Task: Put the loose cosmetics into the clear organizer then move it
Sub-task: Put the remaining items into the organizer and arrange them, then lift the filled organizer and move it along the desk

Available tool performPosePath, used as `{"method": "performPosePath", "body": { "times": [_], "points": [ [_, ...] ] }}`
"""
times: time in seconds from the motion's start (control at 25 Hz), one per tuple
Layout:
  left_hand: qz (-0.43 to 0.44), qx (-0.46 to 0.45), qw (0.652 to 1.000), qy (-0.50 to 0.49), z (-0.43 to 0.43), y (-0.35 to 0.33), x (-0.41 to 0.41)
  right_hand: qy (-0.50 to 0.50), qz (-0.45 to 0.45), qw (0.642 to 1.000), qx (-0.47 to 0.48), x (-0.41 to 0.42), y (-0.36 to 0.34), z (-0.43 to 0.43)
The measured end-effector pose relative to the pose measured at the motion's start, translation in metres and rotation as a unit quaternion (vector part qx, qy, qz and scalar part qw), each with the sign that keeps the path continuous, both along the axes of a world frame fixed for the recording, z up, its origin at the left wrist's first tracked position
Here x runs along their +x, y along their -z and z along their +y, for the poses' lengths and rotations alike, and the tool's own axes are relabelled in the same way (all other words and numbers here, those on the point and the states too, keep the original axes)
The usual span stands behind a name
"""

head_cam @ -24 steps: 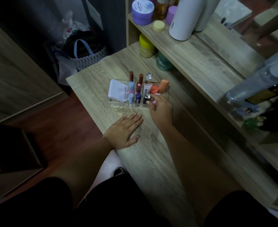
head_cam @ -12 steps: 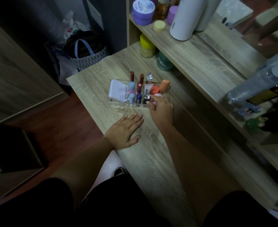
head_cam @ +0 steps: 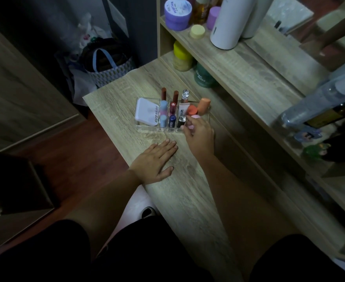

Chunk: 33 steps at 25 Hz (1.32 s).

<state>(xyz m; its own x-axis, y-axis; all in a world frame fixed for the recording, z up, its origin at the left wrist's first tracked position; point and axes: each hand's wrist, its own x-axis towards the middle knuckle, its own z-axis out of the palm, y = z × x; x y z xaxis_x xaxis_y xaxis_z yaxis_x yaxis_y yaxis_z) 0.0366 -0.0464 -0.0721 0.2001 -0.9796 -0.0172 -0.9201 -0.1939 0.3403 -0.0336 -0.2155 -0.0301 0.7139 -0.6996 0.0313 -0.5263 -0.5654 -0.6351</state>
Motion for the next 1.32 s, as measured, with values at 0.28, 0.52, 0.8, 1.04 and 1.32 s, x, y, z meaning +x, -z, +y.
{"method": "performPosePath", "body": {
  "times": [0.28,0.52,0.8,1.04,1.32],
  "points": [
    [0.150,-0.204,0.868,-0.427,0.006,-0.014,-0.001,0.092,-0.009,0.995,-0.033,-0.013,0.005,0.001],
    [0.337,-0.156,0.763,-0.529,-0.010,-0.032,0.049,0.083,0.004,0.989,0.124,-0.021,0.017,-0.016],
    [0.383,-0.105,0.806,-0.438,-0.023,-0.038,0.072,0.053,-0.023,0.972,0.228,-0.017,0.007,-0.029],
    [0.393,-0.122,0.786,-0.461,-0.027,-0.040,0.069,0.040,-0.046,0.966,0.250,-0.018,0.002,-0.033],
    [0.371,-0.103,0.811,-0.441,-0.025,-0.046,0.066,0.079,-0.051,0.972,0.216,-0.033,-0.003,-0.021]
  ]
}}
